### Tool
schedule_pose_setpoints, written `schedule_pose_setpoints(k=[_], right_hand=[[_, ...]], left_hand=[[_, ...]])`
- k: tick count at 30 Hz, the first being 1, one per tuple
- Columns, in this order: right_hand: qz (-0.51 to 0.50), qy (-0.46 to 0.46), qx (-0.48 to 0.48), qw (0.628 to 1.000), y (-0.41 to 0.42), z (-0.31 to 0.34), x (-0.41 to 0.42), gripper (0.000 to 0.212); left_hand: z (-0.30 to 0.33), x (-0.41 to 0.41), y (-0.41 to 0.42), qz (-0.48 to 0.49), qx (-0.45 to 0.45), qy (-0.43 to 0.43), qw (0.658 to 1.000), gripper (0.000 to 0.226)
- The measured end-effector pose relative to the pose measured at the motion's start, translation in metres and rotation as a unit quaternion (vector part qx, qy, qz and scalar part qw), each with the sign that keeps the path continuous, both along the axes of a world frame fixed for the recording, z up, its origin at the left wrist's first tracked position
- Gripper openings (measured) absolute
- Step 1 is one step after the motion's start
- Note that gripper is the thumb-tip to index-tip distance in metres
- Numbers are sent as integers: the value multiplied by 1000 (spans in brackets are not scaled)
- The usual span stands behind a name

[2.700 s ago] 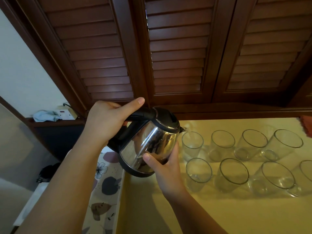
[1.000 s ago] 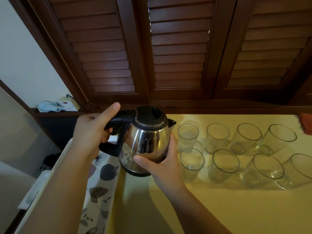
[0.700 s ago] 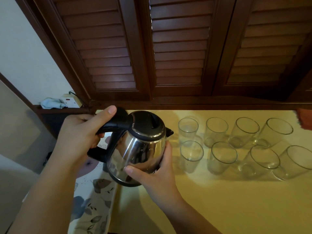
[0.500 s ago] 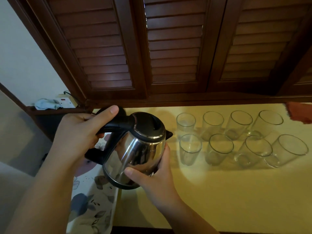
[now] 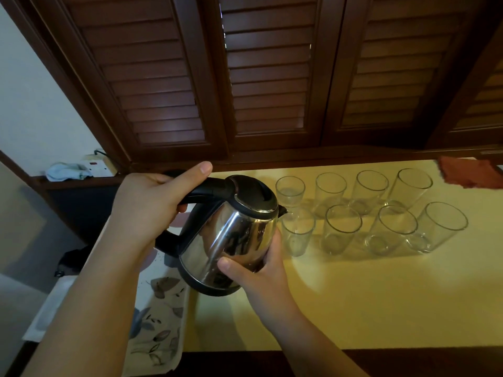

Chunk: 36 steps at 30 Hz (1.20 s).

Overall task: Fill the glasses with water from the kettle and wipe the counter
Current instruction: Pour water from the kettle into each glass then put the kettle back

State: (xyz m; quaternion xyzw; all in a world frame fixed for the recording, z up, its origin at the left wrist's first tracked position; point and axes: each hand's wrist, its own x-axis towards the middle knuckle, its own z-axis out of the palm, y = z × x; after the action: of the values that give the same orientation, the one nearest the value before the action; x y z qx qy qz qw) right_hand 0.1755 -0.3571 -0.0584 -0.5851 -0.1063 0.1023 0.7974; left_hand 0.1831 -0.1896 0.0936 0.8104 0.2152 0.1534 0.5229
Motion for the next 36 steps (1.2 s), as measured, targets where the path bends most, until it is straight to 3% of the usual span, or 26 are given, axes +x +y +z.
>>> schedule_pose_setpoints(k=[7, 22, 28, 36], right_hand=[[8, 10, 15, 1000, -6, -1, 4, 105], [46, 13, 42, 998, -11, 0, 9, 92], [49, 17, 52, 997, -9, 0, 8, 92], [60, 27, 62, 996, -8, 4, 6, 94]], left_hand=[[5, 2, -15, 13, 27, 17, 999, 55], [12, 0, -24, 41, 39, 21, 998, 52], [15, 1, -21, 58, 80, 39, 994, 73], [22, -2, -24, 61, 103, 37, 992, 70]])
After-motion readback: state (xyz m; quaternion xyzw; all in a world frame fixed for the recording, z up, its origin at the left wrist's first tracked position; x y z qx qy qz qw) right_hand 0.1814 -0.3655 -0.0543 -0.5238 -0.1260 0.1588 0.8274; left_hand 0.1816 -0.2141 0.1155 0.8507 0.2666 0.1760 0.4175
